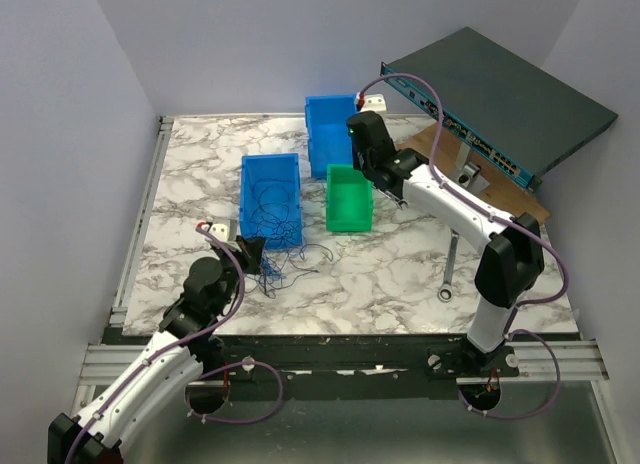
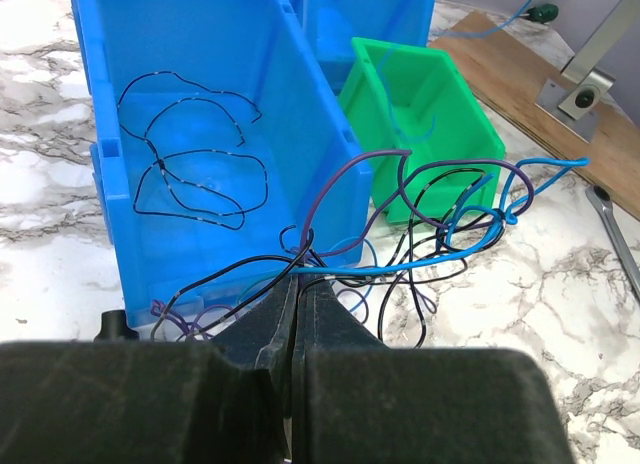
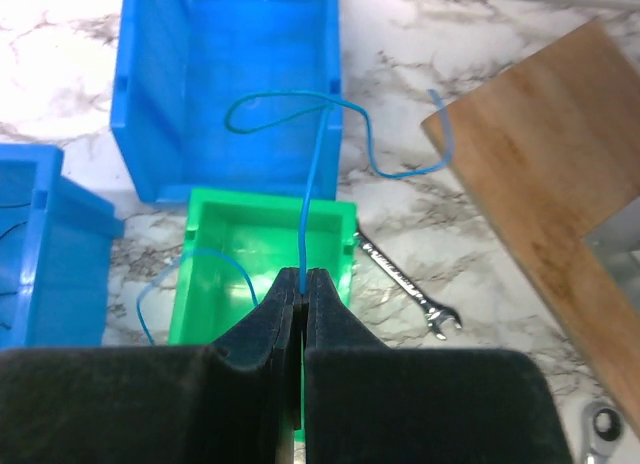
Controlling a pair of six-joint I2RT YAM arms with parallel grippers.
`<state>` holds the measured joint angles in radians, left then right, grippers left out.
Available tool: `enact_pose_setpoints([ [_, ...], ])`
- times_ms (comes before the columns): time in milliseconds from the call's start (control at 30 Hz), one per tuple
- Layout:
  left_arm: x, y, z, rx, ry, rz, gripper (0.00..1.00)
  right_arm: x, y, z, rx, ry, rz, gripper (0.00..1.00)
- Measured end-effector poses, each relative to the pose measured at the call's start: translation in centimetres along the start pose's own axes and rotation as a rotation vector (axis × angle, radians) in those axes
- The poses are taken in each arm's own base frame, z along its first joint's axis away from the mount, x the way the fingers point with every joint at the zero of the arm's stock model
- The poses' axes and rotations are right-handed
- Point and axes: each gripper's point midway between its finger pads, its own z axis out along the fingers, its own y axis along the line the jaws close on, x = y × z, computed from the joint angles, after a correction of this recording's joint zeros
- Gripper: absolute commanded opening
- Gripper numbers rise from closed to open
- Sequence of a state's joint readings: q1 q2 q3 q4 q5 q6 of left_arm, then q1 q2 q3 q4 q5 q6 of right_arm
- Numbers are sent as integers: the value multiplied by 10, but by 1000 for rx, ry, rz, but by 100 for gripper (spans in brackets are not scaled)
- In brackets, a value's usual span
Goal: Untangle the cables
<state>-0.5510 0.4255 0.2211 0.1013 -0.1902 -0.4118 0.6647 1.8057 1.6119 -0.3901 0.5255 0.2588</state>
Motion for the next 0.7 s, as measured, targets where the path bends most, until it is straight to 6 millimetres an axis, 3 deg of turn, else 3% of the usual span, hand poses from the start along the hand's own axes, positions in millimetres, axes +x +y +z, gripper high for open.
enact_pose_setpoints([
  [67, 1, 0, 0, -2, 5, 1, 0, -6, -7, -2, 34, -15, -17, 1],
  [400, 10, 3, 3, -14, 37, 8, 0, 0, -27, -7, 161, -5, -126, 1],
  [567, 10, 3, 3, -15, 38, 8, 0, 13, -15, -7, 154, 11, -169, 1],
  [700, 12, 4, 4, -17, 44, 10, 0, 35, 9, -2, 130, 41, -225, 1],
])
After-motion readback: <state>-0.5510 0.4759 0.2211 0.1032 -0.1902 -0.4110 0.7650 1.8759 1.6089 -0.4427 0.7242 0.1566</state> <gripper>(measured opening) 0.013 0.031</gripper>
